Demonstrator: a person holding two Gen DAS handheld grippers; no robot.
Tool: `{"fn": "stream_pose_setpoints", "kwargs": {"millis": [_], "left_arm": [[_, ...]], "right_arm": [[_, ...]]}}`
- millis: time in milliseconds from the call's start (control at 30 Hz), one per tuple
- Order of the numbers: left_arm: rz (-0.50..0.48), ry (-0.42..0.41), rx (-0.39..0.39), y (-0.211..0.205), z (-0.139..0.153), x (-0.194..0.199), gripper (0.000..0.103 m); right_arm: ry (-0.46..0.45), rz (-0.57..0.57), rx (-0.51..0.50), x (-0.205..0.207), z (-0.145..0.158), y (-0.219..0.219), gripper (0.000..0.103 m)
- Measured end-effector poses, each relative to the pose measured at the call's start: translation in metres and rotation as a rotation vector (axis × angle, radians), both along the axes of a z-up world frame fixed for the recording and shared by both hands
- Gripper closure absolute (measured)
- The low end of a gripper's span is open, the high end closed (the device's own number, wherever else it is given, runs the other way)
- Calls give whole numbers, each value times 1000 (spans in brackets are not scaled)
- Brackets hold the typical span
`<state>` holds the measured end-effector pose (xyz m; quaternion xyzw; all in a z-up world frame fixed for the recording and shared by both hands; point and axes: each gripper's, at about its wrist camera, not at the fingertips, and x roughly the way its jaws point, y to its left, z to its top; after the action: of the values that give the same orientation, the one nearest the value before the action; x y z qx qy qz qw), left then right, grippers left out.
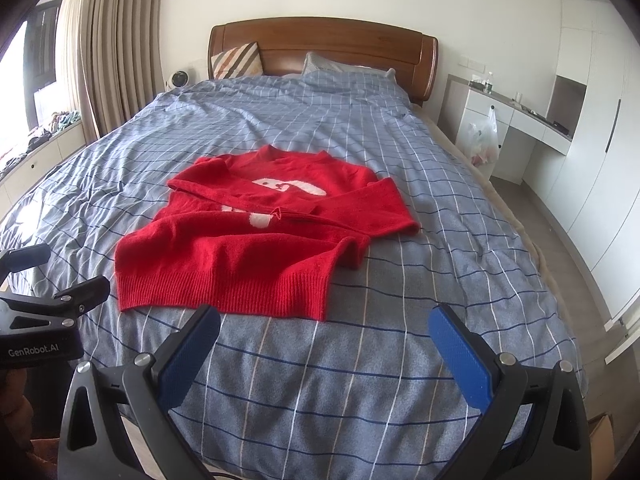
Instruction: Fold small clothes
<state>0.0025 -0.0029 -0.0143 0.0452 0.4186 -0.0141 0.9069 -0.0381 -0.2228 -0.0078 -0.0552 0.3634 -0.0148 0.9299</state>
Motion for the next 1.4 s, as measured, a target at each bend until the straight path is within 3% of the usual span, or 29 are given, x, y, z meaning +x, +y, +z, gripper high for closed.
{"fn": "stream_pose_setpoints", "kwargs": {"millis": [1400], "left_arm": [[1, 32, -11, 1, -10, 2, 0]], "right_arm": [[37, -75, -29, 3, -5, -13, 0]]}}
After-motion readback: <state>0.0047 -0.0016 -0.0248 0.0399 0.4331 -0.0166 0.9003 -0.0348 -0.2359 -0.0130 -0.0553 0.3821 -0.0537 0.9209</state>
